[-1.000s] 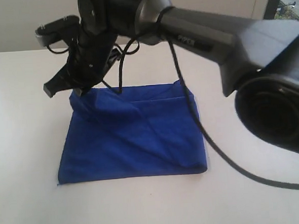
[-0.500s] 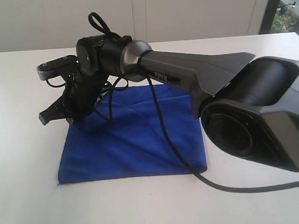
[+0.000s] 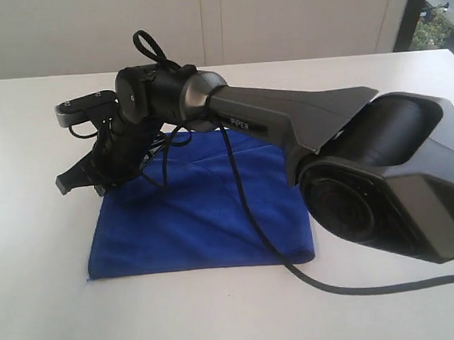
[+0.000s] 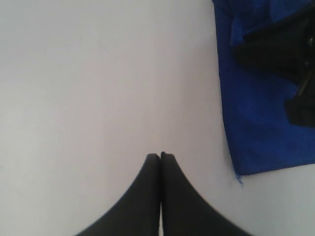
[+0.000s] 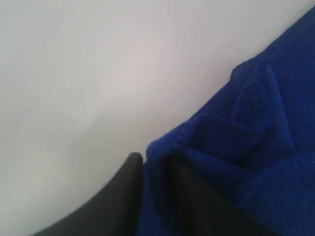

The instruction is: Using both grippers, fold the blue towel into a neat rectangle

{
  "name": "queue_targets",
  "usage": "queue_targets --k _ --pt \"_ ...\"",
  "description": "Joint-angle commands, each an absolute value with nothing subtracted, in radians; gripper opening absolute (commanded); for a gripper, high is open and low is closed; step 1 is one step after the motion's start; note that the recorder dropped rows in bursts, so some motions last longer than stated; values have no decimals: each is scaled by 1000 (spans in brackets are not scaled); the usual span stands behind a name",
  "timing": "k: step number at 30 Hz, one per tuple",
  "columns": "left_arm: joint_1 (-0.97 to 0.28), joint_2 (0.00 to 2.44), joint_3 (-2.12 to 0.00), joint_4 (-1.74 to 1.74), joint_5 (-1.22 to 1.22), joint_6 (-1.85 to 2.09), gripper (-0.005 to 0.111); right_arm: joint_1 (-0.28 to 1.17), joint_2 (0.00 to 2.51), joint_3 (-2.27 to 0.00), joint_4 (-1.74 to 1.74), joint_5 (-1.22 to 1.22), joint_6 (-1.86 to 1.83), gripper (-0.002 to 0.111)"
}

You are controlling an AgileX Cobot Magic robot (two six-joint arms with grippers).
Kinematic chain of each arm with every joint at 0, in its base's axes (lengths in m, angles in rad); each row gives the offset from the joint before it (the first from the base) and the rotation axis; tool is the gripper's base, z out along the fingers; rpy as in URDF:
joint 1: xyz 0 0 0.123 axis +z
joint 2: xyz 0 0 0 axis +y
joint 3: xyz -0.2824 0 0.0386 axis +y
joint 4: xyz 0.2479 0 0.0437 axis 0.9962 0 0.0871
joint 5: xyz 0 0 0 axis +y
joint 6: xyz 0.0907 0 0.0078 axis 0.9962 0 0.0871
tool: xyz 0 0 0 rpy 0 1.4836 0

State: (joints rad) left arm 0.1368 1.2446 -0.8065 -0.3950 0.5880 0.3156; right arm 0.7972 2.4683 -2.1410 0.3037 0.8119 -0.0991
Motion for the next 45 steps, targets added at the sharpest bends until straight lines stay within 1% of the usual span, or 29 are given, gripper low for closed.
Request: queue_targets --k 1,3,4,14,20,21,22,26,28,36,45 --pt "131 1234 -799 -400 597 315 0 796 2440 -2143 305 846 -101 41" --pt "131 1234 -799 -400 597 315 0 794 2420 -2143 299 872 -101 47" --pt "131 1234 -799 -400 597 315 0 795 2408 -2143 295 881 -101 48" --pt "131 1234 -799 -400 597 315 0 773 2295 -2143 291 957 -101 49" --pt "131 1234 -799 -400 597 315 0 772 2296 -2143 260 960 -101 49" --pt "131 1234 -799 -400 597 315 0 769 2296 -2143 237 968 -101 47" --pt "131 1234 -799 -400 597 315 0 764 2293 -2143 215 983 -101 43" --pt "131 1234 -799 -400 597 315 0 724 2291 -2143 181 1088 -104 12" --pt "131 1234 -799 -400 597 315 0 695 2291 -2143 181 1123 -121 0" --pt "131 1234 -799 -400 597 315 0 549 2293 -2137 180 1190 -228 0" --pt "131 1234 -799 -400 597 315 0 392 2295 -2037 178 1061 -233 0"
